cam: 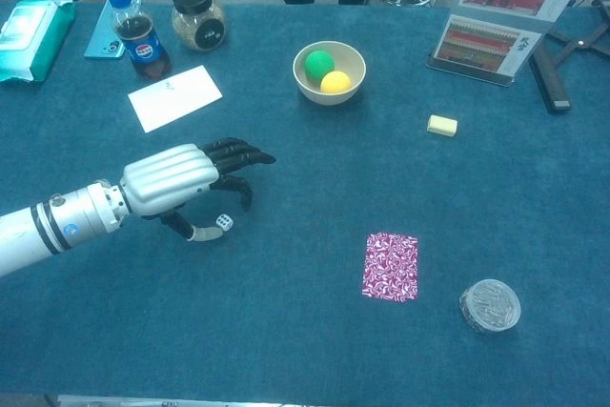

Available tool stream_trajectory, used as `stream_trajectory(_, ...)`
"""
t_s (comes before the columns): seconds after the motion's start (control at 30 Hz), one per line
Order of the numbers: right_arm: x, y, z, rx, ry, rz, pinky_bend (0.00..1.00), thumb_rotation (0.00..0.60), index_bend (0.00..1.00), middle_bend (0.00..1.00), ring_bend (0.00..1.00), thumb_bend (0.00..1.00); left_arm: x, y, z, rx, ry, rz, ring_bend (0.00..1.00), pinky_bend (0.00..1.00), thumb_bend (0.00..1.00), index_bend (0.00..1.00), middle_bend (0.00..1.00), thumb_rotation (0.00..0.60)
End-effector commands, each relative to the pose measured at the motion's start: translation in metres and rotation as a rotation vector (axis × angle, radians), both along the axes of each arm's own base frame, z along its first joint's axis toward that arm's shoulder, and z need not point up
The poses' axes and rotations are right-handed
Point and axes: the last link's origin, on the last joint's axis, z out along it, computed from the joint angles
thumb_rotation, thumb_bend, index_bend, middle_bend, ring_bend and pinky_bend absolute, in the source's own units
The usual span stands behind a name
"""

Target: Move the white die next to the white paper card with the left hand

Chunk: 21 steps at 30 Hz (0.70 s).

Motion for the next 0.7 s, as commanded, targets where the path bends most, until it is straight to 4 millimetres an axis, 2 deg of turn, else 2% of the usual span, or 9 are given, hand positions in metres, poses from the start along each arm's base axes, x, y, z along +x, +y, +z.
stream_trajectory(0.03, -0.0002, 0.0002, -0.0001, 0.000, 0.000, -0.001, 0.37, 0.600, 0.51, 0.41, 0.26, 0.00, -0.0006, 0.0010, -0.0012, -0.004, 0.006, -0.001, 0.00, 0.02, 0.25, 0.40, 0.04, 0.600)
stream_trajectory(0.47, -0.0016, 0.0006, -0.0019, 0.004, -0.005, -0.008, 0.37, 0.600, 0.51, 0.41, 0.26, 0.00, -0.0097, 0.0073, -0.0041, -0.006, 0.030, 0.028, 0.00, 0.02, 0.25, 0.42, 0.04, 0.600)
stream_trajectory(0.7, -0.0029, 0.0006, -0.0026, 0.005, -0.008, -0.013, 0.37, 0.600, 0.51, 0.41, 0.26, 0.00, -0.0077, 0.0062, -0.0033, -0.006, 0.018, 0.024, 0.00, 0.02, 0.25, 0.45, 0.04, 0.600)
